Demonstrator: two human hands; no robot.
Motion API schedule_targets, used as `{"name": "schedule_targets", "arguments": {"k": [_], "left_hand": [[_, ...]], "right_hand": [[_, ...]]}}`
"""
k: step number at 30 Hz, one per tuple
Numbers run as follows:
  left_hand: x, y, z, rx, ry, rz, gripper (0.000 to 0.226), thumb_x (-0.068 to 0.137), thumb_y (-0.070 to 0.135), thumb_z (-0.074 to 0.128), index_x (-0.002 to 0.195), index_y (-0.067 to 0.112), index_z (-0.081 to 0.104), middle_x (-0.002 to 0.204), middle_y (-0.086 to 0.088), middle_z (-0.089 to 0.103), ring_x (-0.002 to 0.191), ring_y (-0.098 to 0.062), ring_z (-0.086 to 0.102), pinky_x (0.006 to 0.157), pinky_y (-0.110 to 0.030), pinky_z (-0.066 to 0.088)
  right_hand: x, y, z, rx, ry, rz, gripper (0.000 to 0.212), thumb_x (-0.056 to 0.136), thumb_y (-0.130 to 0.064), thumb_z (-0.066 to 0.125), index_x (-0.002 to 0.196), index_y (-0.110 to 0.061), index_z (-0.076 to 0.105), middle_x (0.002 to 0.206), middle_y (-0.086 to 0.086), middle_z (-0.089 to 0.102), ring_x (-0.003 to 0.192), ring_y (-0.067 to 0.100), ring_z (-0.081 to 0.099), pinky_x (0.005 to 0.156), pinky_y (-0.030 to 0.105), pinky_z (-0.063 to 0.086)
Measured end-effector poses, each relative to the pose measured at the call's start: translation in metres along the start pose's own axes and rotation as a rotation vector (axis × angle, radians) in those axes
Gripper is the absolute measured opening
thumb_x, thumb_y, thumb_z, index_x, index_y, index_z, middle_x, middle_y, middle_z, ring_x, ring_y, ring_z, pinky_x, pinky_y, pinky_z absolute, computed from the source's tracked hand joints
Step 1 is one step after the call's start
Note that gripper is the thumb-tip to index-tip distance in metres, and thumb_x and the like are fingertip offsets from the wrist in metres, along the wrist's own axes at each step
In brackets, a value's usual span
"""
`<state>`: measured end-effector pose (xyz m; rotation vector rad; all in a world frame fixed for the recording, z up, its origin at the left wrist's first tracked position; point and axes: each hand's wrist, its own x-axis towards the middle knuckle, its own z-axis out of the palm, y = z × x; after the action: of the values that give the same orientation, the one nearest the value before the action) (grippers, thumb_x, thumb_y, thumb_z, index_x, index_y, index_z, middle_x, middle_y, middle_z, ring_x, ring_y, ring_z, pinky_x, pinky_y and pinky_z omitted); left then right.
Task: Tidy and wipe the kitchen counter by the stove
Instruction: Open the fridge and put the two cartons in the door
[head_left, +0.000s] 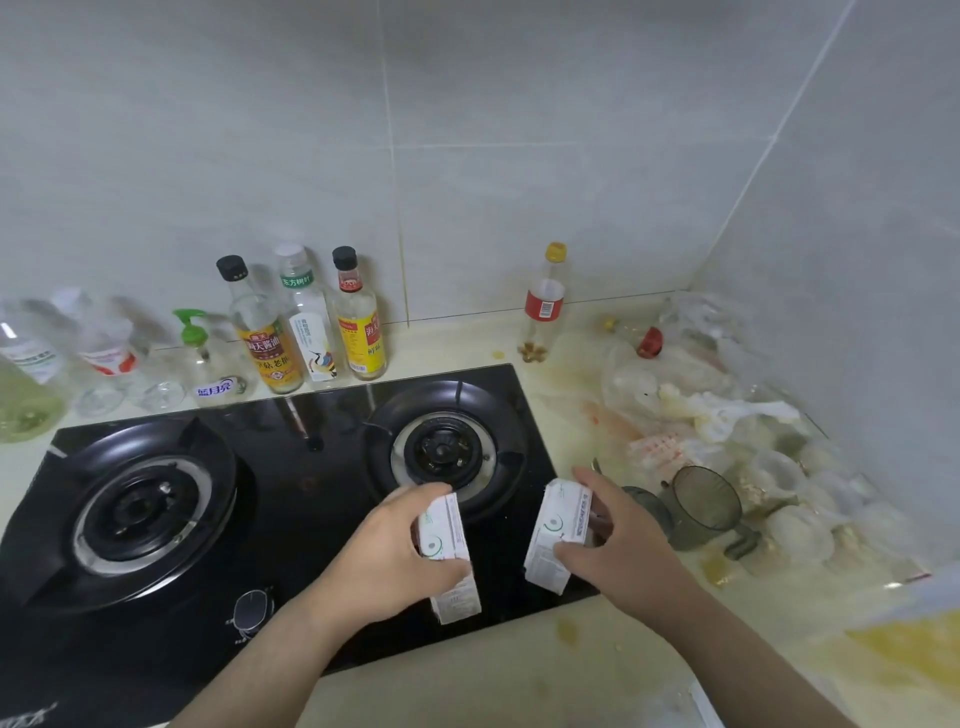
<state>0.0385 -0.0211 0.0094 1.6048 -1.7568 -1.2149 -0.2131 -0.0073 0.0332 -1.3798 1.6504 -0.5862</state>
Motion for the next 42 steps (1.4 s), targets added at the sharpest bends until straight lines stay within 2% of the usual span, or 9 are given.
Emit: {"name": "schedule_targets", "arguments": {"k": [7,11,15,20,23,29,33,36,42], "left_hand": [[-0.026,0.024,-0.008,-0.224,0.211,-0.024,0.071,0.065,0.010,0.087,0.123,0.032,0.053,0.106,0.007,0.069,0.097,-0.007,0.066,0.083,-0.029,0.055],[-0.049,0.044,-0.005,-0.465,0.383,-0.044,0.056,0.068,-0.002,0.082,0.110,0.029,0.060,0.092,0.009,0.074,0.083,-0.010,0.070,0.069,-0.027,0.055],[-0.083,0.073,0.007,-0.598,0.509,-0.012,0.054,0.047,0.023,0.081,0.100,0.019,0.070,0.088,-0.006,0.074,0.077,-0.019,0.070,0.061,-0.027,0.055],[-0.136,0.108,0.041,-0.552,0.722,-0.035,0.055,0.045,0.034,0.078,0.096,0.016,0.070,0.087,-0.011,0.073,0.076,-0.023,0.071,0.060,-0.032,0.057],[-0.169,0.130,0.069,-0.491,0.891,-0.081,0.057,0.047,0.034,0.079,0.100,0.017,0.069,0.091,-0.007,0.074,0.080,-0.018,0.071,0.066,-0.032,0.057],[-0.248,0.172,0.119,-0.339,1.128,-0.207,0.034,0.075,-0.005,0.076,0.098,0.019,0.068,0.093,0.004,0.074,0.078,-0.004,0.069,0.065,-0.015,0.055],[-0.307,0.188,0.150,-0.328,1.255,-0.234,0.041,0.071,0.011,0.084,0.106,0.021,0.068,0.100,0.001,0.074,0.092,-0.016,0.071,0.075,-0.031,0.060],[-0.352,0.197,0.175,-0.324,1.367,-0.250,0.062,0.054,0.035,0.083,0.112,0.020,0.067,0.102,0.000,0.074,0.095,-0.016,0.070,0.072,-0.026,0.055],[-0.435,0.219,0.240,-0.341,1.625,-0.292,0.057,0.045,0.032,0.082,0.101,0.024,0.071,0.093,-0.001,0.075,0.084,-0.012,0.070,0.068,-0.021,0.052]], "right_hand": [[-0.011,-0.030,-0.021,0.246,-0.046,-0.070,0.058,0.085,0.000,0.069,0.120,-0.042,0.050,0.109,-0.016,0.069,0.101,0.002,0.064,0.063,0.014,0.051],[-0.008,-0.042,-0.028,0.327,-0.092,-0.145,0.063,0.083,0.006,0.068,0.123,-0.039,0.050,0.115,-0.014,0.068,0.111,0.003,0.062,0.085,0.025,0.055],[-0.006,-0.048,-0.047,0.335,-0.212,-0.265,0.059,0.082,0.002,0.070,0.116,-0.042,0.053,0.106,-0.028,0.069,0.105,-0.006,0.063,0.088,0.027,0.052],[-0.016,-0.050,-0.068,0.344,-0.415,-0.380,0.056,0.070,-0.013,0.078,0.117,-0.037,0.057,0.111,-0.024,0.069,0.106,-0.003,0.064,0.091,0.027,0.048],[-0.028,-0.048,-0.080,0.286,-0.551,-0.460,0.049,0.077,0.000,0.077,0.110,-0.034,0.063,0.108,-0.020,0.071,0.103,0.000,0.066,0.092,0.031,0.049],[-0.071,-0.055,-0.079,0.252,-0.812,-0.602,0.055,0.077,0.011,0.071,0.115,-0.027,0.060,0.103,-0.020,0.073,0.098,-0.001,0.068,0.077,0.018,0.054],[-0.112,-0.061,-0.060,0.270,-1.009,-0.663,0.057,0.076,0.007,0.075,0.121,-0.024,0.059,0.107,-0.014,0.073,0.102,0.006,0.068,0.077,0.020,0.055],[-0.150,-0.064,-0.045,0.247,-1.146,-0.715,0.065,0.064,-0.012,0.079,0.124,-0.025,0.058,0.110,-0.012,0.072,0.105,0.006,0.067,0.081,0.024,0.053],[-0.229,-0.055,-0.024,0.168,-1.414,-0.774,0.063,0.061,-0.022,0.077,0.119,-0.036,0.058,0.112,-0.018,0.070,0.107,0.001,0.065,0.079,0.023,0.055]]}}
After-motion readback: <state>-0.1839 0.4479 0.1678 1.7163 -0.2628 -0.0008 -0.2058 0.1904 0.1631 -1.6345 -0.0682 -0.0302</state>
